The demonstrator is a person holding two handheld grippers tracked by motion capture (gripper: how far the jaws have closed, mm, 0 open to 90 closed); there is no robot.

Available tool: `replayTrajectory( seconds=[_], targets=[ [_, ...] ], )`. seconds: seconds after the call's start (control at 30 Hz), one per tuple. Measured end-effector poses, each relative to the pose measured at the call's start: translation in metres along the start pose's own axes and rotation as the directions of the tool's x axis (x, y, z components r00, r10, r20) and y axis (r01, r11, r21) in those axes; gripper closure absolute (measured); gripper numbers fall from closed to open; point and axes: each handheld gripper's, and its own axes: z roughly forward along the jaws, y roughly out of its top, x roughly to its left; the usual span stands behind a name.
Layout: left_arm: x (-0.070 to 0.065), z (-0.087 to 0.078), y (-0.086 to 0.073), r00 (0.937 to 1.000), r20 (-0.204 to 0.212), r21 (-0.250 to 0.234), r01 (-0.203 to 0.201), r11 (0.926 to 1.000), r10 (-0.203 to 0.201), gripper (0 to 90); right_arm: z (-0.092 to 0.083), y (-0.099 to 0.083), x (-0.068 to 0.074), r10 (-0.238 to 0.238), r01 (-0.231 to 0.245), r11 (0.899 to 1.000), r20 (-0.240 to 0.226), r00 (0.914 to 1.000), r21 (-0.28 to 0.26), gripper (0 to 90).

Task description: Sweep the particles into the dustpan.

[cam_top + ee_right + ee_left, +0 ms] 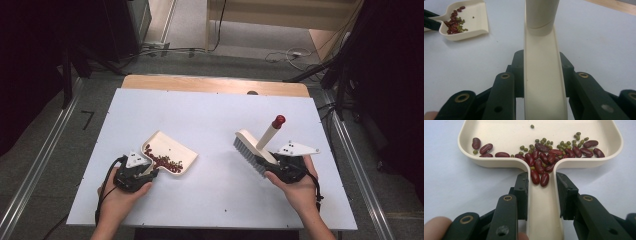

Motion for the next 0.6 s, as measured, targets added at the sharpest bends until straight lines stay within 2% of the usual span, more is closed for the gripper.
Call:
replayTrajectory(
  seconds=[0.17,0.33,0.47,0.6],
  targets=[
    [0.009,-0.006,-0.006,0.9981,-0.034,-0.007,0.051,0.9987,-0.051,66.4,0.000,-0.003,-0.007,0.003,-0.003,1.000,-0.012,0.9999,0.017,65.3],
    [0.015,-0.010,-0.011,0.9927,-0.068,-0.020,0.098,0.9950,-0.099,66.4,0.001,-0.008,-0.017,0.005,-0.004,0.999,-0.040,0.9992,0.040,65.3],
    [0.016,-0.012,-0.014,0.9868,-0.095,-0.029,0.129,0.9912,-0.131,66.3,-0.001,-0.012,-0.024,0.007,-0.003,0.998,-0.067,0.9977,0.062,65.3],
    [0.012,-0.012,-0.015,0.9822,-0.118,-0.032,0.144,0.9891,-0.146,66.3,-0.007,-0.016,-0.030,-0.009,0.017,0.996,-0.100,0.9950,0.084,65.2]
  ],
)
